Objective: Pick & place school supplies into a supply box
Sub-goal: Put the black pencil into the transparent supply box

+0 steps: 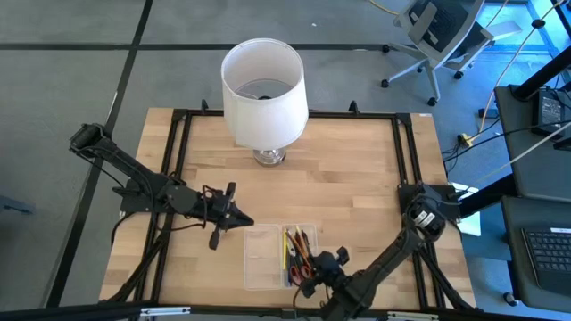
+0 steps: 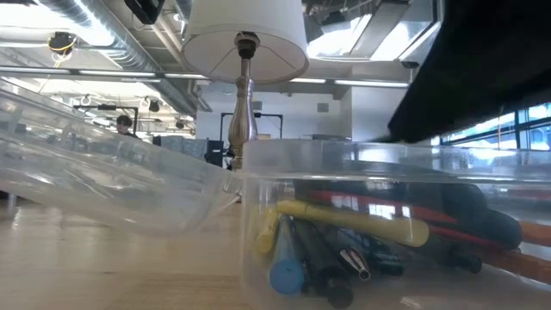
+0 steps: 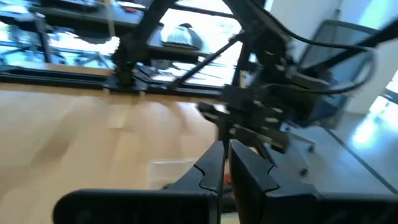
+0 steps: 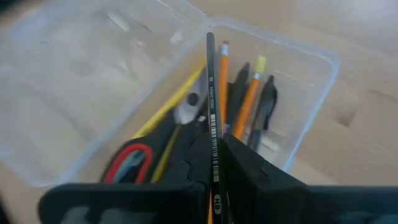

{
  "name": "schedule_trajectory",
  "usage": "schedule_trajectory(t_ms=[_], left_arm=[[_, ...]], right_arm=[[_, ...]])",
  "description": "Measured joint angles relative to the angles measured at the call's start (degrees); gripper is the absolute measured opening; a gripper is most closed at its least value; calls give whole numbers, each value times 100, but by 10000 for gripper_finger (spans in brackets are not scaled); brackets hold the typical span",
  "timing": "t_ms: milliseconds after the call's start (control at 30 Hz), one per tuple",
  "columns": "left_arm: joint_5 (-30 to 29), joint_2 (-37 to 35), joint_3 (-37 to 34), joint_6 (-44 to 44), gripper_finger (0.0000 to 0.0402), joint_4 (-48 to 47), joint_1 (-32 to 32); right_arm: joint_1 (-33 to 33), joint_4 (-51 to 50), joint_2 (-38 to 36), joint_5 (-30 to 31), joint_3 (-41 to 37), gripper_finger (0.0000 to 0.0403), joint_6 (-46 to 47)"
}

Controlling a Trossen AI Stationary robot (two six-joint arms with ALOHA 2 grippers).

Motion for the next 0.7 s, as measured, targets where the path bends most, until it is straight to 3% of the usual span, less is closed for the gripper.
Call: schedule_trajectory(t_ms=[167,700], left_arm=[[424,1,0,3,17,-52,0],[620,1,0,-9,17,-56,0]], right_arm=[[-62,32,2,-147,-17,35,-2],[-225,432,2,-976,-17,52,0]])
